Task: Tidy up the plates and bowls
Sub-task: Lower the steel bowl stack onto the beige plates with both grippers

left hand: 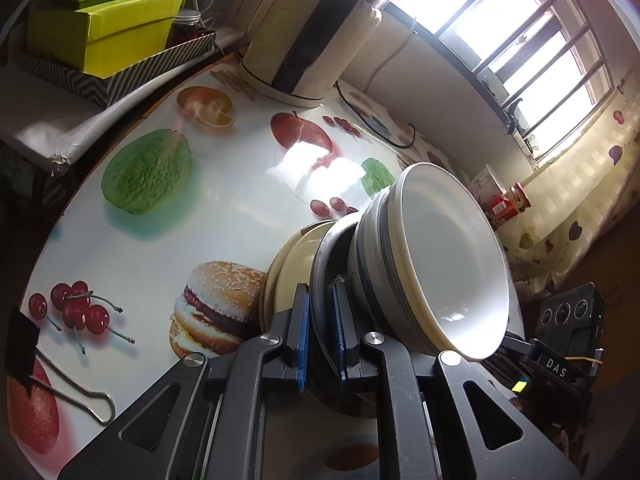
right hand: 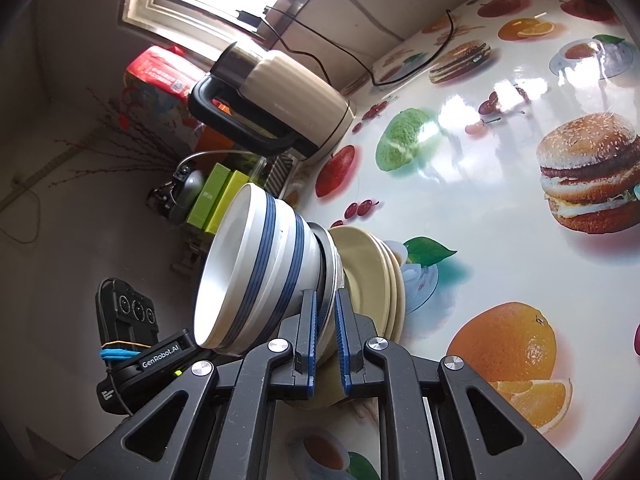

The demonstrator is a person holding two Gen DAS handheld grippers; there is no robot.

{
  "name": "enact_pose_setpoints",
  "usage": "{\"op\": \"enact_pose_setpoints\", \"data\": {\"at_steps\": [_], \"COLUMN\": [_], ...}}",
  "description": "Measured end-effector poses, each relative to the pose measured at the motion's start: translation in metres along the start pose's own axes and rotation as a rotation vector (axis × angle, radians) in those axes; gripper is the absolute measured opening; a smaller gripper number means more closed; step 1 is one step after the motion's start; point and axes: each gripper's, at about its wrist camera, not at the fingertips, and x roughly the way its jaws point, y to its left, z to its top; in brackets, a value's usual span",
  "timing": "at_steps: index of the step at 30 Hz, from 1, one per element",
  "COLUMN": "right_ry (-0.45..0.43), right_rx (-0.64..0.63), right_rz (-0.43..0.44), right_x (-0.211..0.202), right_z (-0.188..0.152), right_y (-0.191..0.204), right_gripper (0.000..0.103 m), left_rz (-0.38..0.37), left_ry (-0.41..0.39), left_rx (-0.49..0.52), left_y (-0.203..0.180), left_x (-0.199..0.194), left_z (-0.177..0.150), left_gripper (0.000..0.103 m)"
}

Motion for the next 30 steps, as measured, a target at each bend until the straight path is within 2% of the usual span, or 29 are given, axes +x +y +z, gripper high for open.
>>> {"op": "enact_pose_setpoints", "data": {"at_steps": [24,30], "right_ry": [-0.008,-0.021], "right_rx": [-0.048,-0.069], "right_rz": [-0.046,-0.069], "right_x": [-0.0012,-0.0043], "right_z": [-0.0013,-0.0019], "right_y": [0.0046,0.0071], "right_gripper": [0.012,0.015], "left_rz": [0.023,0.037], "left_ry": [-0.007,-0.009], "left_rx": [0.007,0.014], "left_y": [-0.0028,-0.0042], "left_x": [-0.0016,-0.0020], "left_z": [-0.0017,-0.0029], "left_gripper": [0.013,0.014]}}
